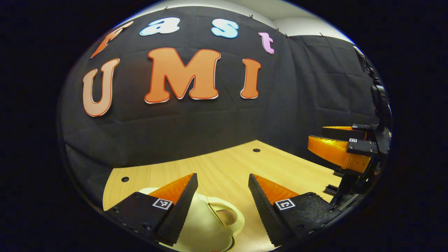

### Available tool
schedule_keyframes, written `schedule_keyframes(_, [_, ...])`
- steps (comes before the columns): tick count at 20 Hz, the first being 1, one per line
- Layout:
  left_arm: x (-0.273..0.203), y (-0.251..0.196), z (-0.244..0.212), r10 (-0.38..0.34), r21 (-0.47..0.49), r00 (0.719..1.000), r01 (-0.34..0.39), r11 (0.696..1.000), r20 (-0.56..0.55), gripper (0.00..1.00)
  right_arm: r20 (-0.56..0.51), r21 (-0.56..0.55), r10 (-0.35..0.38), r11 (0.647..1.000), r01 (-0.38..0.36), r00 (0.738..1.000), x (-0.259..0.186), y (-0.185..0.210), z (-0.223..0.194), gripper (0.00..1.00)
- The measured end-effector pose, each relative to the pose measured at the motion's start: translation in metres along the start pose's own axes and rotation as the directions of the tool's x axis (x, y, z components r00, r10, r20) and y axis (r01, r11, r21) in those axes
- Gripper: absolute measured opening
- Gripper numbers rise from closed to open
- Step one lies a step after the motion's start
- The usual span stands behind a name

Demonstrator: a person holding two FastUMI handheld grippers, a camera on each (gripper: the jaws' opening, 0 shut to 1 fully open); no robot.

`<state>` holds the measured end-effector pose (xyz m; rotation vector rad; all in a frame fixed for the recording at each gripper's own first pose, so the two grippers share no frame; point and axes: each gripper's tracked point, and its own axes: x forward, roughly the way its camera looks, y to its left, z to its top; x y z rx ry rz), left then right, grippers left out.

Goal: First open the suitcase, pack the skin care products into it, and then close the suitcase.

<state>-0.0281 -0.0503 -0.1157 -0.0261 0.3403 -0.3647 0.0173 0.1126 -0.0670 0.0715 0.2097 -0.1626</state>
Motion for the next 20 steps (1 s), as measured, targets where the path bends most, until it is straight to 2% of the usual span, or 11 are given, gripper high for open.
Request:
schedule_keyframes(3, [-0.003,0.002,0.009,0.056,-0.036,0.997,-0.054,0.998,0.05,0.92,0.032,-0.037,0.038,0.999,-0.037,0.999,0.0,0.002,0.006,0.93])
schedule_keyframes(5, [-0.008,0.006,0.01,0.118,-0.024,0.99,-0.116,0.993,0.074,0.96,0.061,-0.054,0.077,0.996,-0.074,0.995,0.002,0.0,0.01,0.94])
schedule_keyframes(8, [-0.013,0.006,0.016,0.218,0.005,0.97,-0.22,0.975,0.106,0.96,0.095,-0.058,0.164,0.986,-0.159,0.982,0.003,-0.007,0.014,0.94])
schedule_keyframes(11, [-0.02,-0.004,0.024,0.312,-0.006,0.943,-0.314,0.949,0.116,0.96,0.118,-0.077,0.238,0.97,-0.23,0.964,0.004,-0.02,0.013,0.94])
schedule_keyframes(16, [-0.035,-0.021,0.031,0.395,-0.027,0.911,-0.394,0.919,0.118,0.96,0.142,-0.085,0.334,0.942,-0.324,0.932,-0.002,-0.028,0.018,0.94])
schedule_keyframes(20, [-0.045,-0.031,0.052,0.414,0.044,0.894,-0.427,0.903,0.174,0.96,0.154,-0.104,0.358,0.933,-0.345,0.921,-0.005,-0.034,0.017,0.94])
